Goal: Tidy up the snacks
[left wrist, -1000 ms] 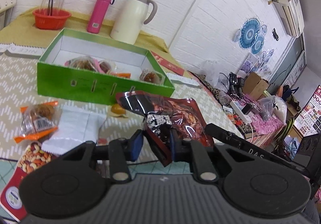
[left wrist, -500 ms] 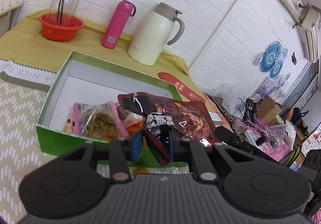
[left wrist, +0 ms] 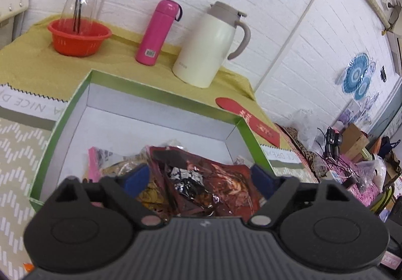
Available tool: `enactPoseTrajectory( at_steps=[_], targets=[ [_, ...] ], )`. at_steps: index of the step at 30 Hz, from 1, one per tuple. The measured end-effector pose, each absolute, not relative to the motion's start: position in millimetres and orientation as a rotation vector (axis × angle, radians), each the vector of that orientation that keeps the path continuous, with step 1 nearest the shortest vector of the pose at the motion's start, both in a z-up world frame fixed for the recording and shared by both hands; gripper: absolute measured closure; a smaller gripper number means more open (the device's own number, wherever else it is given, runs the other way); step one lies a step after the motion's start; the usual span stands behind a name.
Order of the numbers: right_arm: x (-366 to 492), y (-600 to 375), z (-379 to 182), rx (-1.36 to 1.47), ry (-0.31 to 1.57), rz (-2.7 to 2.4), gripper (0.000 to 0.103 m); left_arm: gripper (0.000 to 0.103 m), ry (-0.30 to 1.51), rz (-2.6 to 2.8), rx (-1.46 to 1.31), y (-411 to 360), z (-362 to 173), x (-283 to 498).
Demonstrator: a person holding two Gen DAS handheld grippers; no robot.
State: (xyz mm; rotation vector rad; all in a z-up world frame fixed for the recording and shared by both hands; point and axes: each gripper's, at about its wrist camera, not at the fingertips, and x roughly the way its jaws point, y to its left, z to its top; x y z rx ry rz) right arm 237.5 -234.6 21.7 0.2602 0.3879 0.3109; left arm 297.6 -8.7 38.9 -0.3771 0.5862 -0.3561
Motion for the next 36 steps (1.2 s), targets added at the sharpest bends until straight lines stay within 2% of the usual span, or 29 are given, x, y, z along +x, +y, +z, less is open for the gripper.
enactPoseTrajectory(
  at_steps=[9, 17, 25, 33, 34, 35, 36],
  targets=[
    [198.1, -211.3, 44.6, 0.126, 0.336, 0.345, 0.0, 0.012, 0.571, -0.332, -0.323, 0.3, 68.0, 263.2],
    [141.8, -196.8, 60.3, 0.105, 0.387, 0.428, 0.0, 0.012, 0.628, -0.367, -0.364, 39.0, 74.7, 189.8],
    [98.0, -177.6, 22.5, 0.135, 0.592, 0.559, 0.0, 0.012, 0.742, -0.356, -0.4, 83.2, 28.7, 130.4],
    [74.0, -154.6, -12.0, 0.2, 0.767, 0.705, 0.0, 0.012, 0.855, -0.342, -0.369, 107.0, -10.8, 115.4],
    [73.3, -152.6, -14.6, 0.206, 0.784, 0.71, 0.004, 0.012, 0.862, -0.355, -0.365, 106.9, -13.0, 113.9],
    [72.3, -150.3, -16.9, 0.206, 0.796, 0.706, 0.013, 0.012, 0.864, -0.363, -0.361, 106.4, -15.2, 112.4],
    [70.4, -148.7, -18.6, 0.203, 0.805, 0.702, 0.015, 0.012, 0.855, -0.366, -0.35, 106.3, -15.9, 110.4]
  ],
)
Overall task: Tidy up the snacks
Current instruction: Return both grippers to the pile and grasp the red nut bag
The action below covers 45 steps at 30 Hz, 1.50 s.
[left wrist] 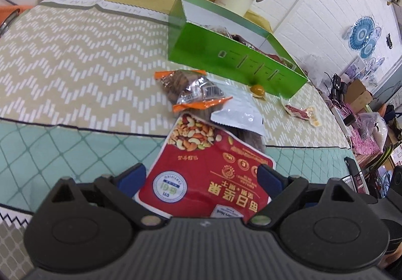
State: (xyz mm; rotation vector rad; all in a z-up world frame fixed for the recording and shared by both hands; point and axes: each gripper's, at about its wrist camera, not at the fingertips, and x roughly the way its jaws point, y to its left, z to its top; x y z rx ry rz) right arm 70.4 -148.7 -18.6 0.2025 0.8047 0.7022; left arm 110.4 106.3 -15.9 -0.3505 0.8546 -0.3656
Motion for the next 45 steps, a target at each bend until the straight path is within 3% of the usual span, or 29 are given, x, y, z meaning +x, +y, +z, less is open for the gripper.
enactPoseTrajectory(
  at_steps=[11, 13, 18, 21, 22, 25, 30, 35, 37, 42, 45],
  targets=[
    [84.7, -127.4, -17.8, 0.164, 0.758, 0.726, 0.016, 0.013, 0.777, -0.348, -0.359, 98.2, -20.1, 102.1],
    [87.3, -126.5, -17.5, 0.145, 0.751, 0.715, 0.023, 0.014, 0.777, -0.344, -0.35, 94.8, -19.4, 102.8],
    [92.3, -130.4, -16.8, 0.122, 0.755, 0.677, 0.057, 0.018, 0.767, -0.362, -0.341, 86.0, -19.1, 103.6],
    [92.4, -132.4, -17.0, 0.119, 0.767, 0.668, 0.07, 0.028, 0.759, -0.378, -0.343, 81.5, -17.1, 104.8],
    [92.3, -132.3, -16.7, 0.12, 0.772, 0.667, 0.071, 0.04, 0.756, -0.387, -0.341, 79.9, -16.5, 104.5],
    [90.3, -129.9, -15.9, 0.106, 0.771, 0.662, 0.073, 0.043, 0.743, -0.383, -0.315, 76.3, -16.7, 103.6],
    [89.2, -127.9, -15.7, 0.099, 0.771, 0.669, 0.08, 0.058, 0.727, -0.362, -0.312, 78.4, -17.2, 102.9],
    [85.6, -128.9, -15.4, 0.085, 0.756, 0.681, 0.083, 0.089, 0.712, -0.328, -0.305, 79.7, -18.3, 101.4],
    [84.3, -130.7, -16.2, 0.089, 0.75, 0.683, 0.084, 0.096, 0.714, -0.316, -0.338, 84.3, -18.9, 101.2],
    [85.0, -136.0, -18.4, 0.123, 0.741, 0.683, 0.084, 0.094, 0.739, -0.324, -0.434, 100.4, -20.6, 104.1],
    [81.9, -137.2, -18.1, 0.103, 0.715, 0.668, 0.083, 0.081, 0.753, -0.31, -0.464, 110.9, -24.1, 107.1]
  ],
)
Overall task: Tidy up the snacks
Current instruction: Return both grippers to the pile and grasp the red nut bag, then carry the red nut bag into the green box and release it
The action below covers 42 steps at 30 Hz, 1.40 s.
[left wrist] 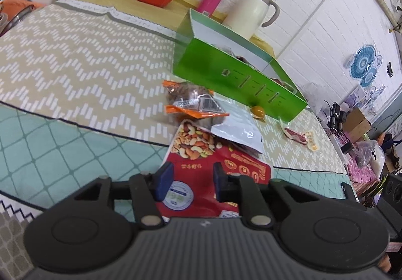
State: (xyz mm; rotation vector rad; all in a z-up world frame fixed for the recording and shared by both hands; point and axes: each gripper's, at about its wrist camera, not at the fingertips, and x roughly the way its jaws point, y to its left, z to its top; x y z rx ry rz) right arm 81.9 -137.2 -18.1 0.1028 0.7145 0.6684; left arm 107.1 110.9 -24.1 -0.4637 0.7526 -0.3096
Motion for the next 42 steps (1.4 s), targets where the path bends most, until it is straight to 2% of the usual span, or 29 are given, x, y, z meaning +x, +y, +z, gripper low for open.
enactPoseTrajectory(
  at_steps=[1, 2, 3, 6, 8, 9, 12, 14, 15, 18, 19, 20, 25, 27, 28, 34, 40, 42],
  targets=[
    [81.3, -137.6, -18.6, 0.098, 0.711, 0.669, 0.083, 0.056, 0.752, -0.303, -0.475, 112.9, -24.5, 107.7],
    [81.2, -137.7, -19.3, 0.091, 0.712, 0.67, 0.083, 0.036, 0.751, -0.316, -0.485, 113.7, -24.2, 108.7],
    [80.8, -138.6, -19.6, 0.095, 0.71, 0.669, 0.083, 0.034, 0.759, -0.332, -0.487, 112.2, -23.3, 110.3],
    [81.0, -141.7, -18.8, 0.091, 0.712, 0.653, 0.081, 0.037, 0.778, -0.358, -0.388, 98.4, -20.1, 114.0],
    [81.2, -144.6, -18.3, 0.092, 0.714, 0.643, 0.079, 0.044, 0.787, -0.383, -0.329, 88.0, -19.0, 115.9],
    [82.0, -146.4, -18.8, 0.104, 0.719, 0.646, 0.077, 0.044, 0.788, -0.389, -0.302, 83.3, -18.6, 116.9],
    [84.6, -147.8, -20.3, 0.146, 0.726, 0.651, 0.074, 0.06, 0.788, -0.392, -0.241, 73.6, -18.0, 119.5],
    [85.0, -145.8, -22.4, 0.158, 0.712, 0.655, 0.074, 0.074, 0.779, -0.392, -0.21, 68.6, -17.7, 119.0],
    [84.9, -144.6, -23.3, 0.157, 0.701, 0.659, 0.076, 0.075, 0.773, -0.386, -0.192, 65.7, -17.8, 117.5],
    [83.5, -139.8, -23.2, 0.142, 0.689, 0.647, 0.082, 0.089, 0.74, -0.373, -0.124, 52.6, -15.5, 109.5],
    [82.3, -137.7, -22.4, 0.123, 0.683, 0.645, 0.083, 0.099, 0.729, -0.379, -0.113, 48.8, -14.2, 107.7],
    [81.1, -137.3, -21.5, 0.124, 0.682, 0.645, 0.084, 0.101, 0.724, -0.362, -0.103, 46.6, -13.2, 106.3],
    [75.5, -150.4, -17.9, 0.124, 0.672, 0.637, 0.086, 0.1, 0.775, -0.397, -0.285, 67.9, -11.6, 107.1],
    [76.0, -160.7, -19.5, 0.12, 0.68, 0.606, 0.086, 0.074, 0.781, -0.377, -0.314, 74.4, -12.0, 103.1],
    [76.3, -166.5, -20.6, 0.121, 0.685, 0.586, 0.087, 0.052, 0.786, -0.359, -0.319, 75.9, -12.6, 100.9],
    [72.1, -183.3, -20.7, 0.074, 0.671, 0.518, 0.089, 0.053, 0.844, -0.478, -0.358, 61.1, -18.8, 108.0],
    [72.7, -191.5, -24.9, 0.107, 0.648, 0.513, 0.091, 0.054, 0.823, -0.496, -0.293, 37.5, -19.2, 120.4],
    [74.9, -196.5, -26.2, 0.149, 0.652, 0.519, 0.092, 0.07, 0.824, -0.486, -0.225, 27.3, -16.9, 120.0]
  ],
)
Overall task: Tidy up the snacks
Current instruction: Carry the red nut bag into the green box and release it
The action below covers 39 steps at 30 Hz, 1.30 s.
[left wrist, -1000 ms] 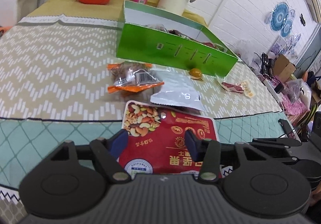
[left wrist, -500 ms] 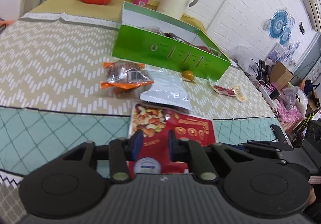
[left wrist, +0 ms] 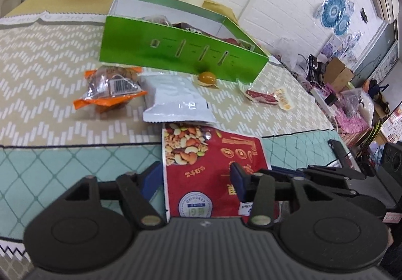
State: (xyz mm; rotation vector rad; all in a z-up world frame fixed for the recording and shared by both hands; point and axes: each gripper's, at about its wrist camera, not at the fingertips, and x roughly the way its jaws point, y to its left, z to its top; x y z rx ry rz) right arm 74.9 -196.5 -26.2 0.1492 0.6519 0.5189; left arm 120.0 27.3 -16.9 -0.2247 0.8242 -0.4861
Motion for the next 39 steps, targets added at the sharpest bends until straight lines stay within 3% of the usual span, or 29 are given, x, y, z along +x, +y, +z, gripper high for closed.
enactPoseTrajectory(
  at_steps=[2, 7, 14, 22, 30, 36, 37, 39],
  targets=[
    [75.8, -197.6, -27.2, 0.168, 0.644, 0.51, 0.093, 0.081, 0.811, -0.483, -0.191, 18.5, -17.4, 118.9],
    [74.9, -201.3, -25.8, 0.245, 0.658, 0.484, 0.092, 0.089, 0.812, -0.476, -0.197, 8.6, -15.9, 115.9],
    [55.7, -213.1, 17.0, 0.213, 0.541, 0.501, 0.093, 0.089, 0.691, -0.536, -0.228, 13.2, 31.9, 103.2],
    [127.2, -204.9, 59.6, 0.186, 0.367, 0.481, 0.092, 0.089, 0.565, -0.484, -0.203, 10.1, 88.5, 179.8],
    [225.1, -200.1, 55.5, 0.297, 0.377, 0.434, 0.092, 0.089, 0.589, -0.411, -0.238, 15.9, 91.9, 277.5],
    [268.9, -192.4, 35.2, 0.33, 0.423, 0.396, 0.092, 0.088, 0.661, -0.362, -0.298, 23.6, 66.1, 328.6],
    [274.2, -191.7, 31.5, 0.333, 0.428, 0.391, 0.09, 0.086, 0.667, -0.355, -0.301, 24.6, 62.0, 334.0],
    [282.6, -189.4, 25.0, 0.323, 0.444, 0.381, 0.063, 0.068, 0.675, -0.335, -0.288, 25.4, 55.8, 340.7]
  ],
)
